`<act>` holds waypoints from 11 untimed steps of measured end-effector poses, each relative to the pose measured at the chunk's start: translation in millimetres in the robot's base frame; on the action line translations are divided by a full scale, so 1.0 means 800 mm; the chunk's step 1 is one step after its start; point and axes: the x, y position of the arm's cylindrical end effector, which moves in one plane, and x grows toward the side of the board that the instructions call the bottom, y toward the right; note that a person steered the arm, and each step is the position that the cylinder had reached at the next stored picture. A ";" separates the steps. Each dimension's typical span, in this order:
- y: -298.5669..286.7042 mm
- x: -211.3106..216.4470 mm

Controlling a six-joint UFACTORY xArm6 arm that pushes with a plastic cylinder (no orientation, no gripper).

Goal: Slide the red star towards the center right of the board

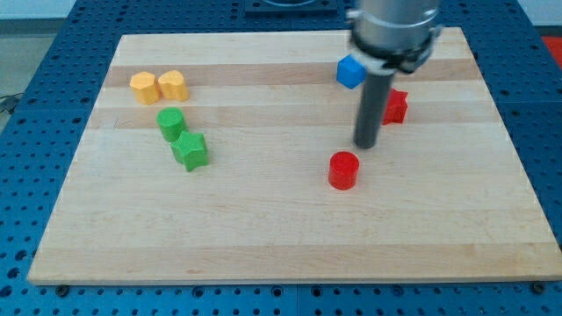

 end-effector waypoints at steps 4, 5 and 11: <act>0.033 -0.140; 0.060 -0.124; 0.078 -0.012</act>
